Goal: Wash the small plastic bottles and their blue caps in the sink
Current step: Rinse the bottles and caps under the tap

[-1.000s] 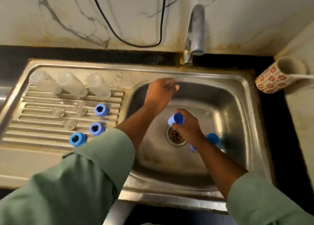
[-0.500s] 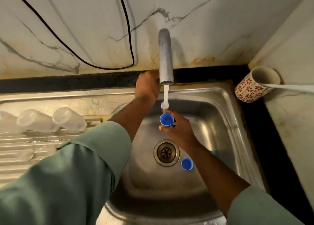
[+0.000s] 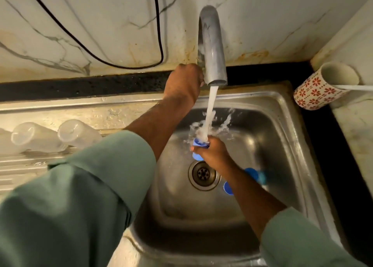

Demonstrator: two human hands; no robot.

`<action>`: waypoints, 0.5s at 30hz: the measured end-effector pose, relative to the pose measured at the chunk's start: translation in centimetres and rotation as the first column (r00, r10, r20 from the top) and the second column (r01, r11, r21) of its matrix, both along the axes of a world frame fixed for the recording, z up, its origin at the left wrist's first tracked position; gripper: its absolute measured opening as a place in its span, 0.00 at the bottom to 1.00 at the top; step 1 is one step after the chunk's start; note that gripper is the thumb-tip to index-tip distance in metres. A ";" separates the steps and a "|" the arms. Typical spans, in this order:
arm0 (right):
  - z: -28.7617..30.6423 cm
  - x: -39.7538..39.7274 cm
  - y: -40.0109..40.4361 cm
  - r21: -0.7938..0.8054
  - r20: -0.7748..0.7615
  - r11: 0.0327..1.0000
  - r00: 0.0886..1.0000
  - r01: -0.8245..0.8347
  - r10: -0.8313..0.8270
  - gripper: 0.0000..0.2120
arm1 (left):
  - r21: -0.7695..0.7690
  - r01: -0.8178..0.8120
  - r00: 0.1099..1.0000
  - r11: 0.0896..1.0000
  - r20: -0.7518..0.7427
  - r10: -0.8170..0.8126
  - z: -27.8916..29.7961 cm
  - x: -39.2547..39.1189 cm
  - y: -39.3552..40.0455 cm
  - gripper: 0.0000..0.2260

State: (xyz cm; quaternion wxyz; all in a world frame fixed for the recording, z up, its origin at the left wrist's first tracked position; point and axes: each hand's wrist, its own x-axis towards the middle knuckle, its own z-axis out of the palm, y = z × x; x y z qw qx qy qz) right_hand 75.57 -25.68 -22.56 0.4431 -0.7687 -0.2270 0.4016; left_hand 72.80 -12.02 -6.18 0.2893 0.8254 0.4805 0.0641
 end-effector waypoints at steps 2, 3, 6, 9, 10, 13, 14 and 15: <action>-0.1 0.5 0.4 0.003 -0.099 0.993 0.988 0.122 -0.121 0.07 | 0.017 0.023 1.000 1.000 0.001 -0.023 -0.2 0.0 0.3 0.09; -0.2 0.5 0.9 0.053 -0.236 0.985 0.960 0.165 -0.148 0.03 | 0.037 0.036 0.999 0.999 -0.011 -0.036 -0.3 0.1 0.7 0.08; -0.1 0.2 1.2 0.055 -0.734 0.920 0.641 0.387 -0.226 0.15 | 0.027 0.036 0.999 0.999 -0.022 -0.035 -0.6 -0.1 0.6 0.09; 0.1 0.3 1.8 -0.044 -0.864 0.875 0.421 0.483 -0.275 0.17 | 0.022 0.035 0.999 0.999 -0.017 -0.034 -0.5 -0.1 0.6 0.09; 0.1 0.4 2.0 -0.072 -0.854 0.877 0.424 0.476 -0.301 0.15 | 0.023 0.036 0.999 0.999 -0.018 -0.035 -0.4 -0.1 0.5 0.10; 1.0 0.1 2.6 -0.105 -0.774 0.910 0.541 0.401 -0.327 0.11 | 0.026 0.029 1.000 0.999 -0.006 -0.029 -0.5 0.0 0.5 0.09; 1.2 0.2 2.7 -0.119 -0.739 0.920 0.585 0.373 -0.333 0.10 | 0.028 0.024 1.000 0.999 -0.008 -0.024 -0.3 0.0 0.5 0.10; 1.3 0.3 2.7 -0.130 -0.701 0.935 0.636 0.331 -0.322 0.10 | 0.031 0.021 1.000 0.999 -0.010 -0.020 -0.2 0.0 0.5 0.10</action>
